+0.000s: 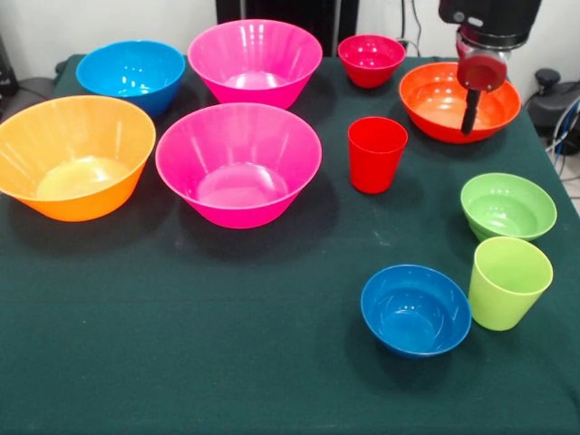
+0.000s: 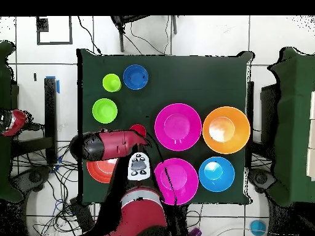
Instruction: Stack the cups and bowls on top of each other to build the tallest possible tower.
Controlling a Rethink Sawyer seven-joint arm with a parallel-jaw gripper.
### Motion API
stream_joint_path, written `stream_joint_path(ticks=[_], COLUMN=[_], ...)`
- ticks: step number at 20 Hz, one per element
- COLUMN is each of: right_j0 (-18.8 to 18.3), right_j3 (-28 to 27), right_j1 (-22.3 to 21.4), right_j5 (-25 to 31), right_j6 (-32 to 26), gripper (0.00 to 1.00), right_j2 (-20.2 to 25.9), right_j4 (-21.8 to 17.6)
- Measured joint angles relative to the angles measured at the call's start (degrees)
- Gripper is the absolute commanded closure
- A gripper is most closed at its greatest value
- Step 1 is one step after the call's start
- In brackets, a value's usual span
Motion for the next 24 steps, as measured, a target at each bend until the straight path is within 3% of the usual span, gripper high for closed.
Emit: stream_joint_path(ticks=[12, 24], right_j0=[3.8, 7.1], right_j3=[-5.9, -8.1], right_j1=[11.1, 11.9], right_j5=[-1.1, 0.1], right_j6=[4.0, 4.1], gripper=[0.00, 0.00], right_j2=[-4.6, -7.5], right_j4=[0.0, 0.0])
